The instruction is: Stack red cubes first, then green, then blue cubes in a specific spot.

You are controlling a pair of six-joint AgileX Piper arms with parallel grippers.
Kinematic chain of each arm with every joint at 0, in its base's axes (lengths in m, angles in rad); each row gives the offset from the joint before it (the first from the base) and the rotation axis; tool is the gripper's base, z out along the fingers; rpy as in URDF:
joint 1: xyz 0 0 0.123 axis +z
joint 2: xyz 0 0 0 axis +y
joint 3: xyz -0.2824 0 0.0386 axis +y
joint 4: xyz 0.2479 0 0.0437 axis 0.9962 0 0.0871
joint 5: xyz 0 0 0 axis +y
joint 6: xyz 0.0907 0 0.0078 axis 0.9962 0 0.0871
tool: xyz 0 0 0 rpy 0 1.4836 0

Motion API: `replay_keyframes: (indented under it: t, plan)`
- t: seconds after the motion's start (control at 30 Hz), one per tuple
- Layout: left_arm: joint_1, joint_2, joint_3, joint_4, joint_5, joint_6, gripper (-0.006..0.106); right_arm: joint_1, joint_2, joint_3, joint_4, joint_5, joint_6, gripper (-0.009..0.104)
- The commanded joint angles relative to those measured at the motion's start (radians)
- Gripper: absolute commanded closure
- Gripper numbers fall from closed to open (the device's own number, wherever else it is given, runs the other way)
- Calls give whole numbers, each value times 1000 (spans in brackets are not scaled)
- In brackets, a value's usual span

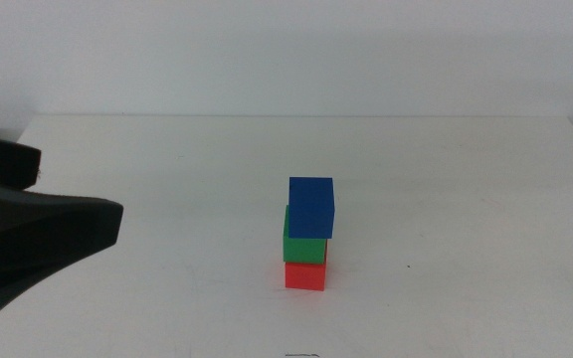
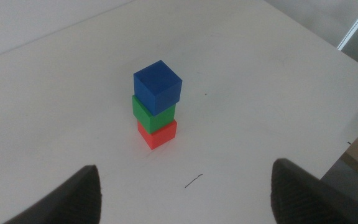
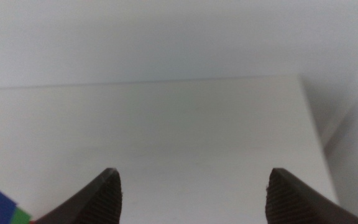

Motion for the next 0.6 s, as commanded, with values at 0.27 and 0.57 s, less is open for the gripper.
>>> replay_keyframes:
  t: [0.27,0.57]
  plan:
    - [-2,1,-22,-24,-68,-4,7,-76,-170,78,17,-253,-70,36]
    - [-2,1,-22,-24,-68,-4,7,-76,-169,90,13,-255,-67,36]
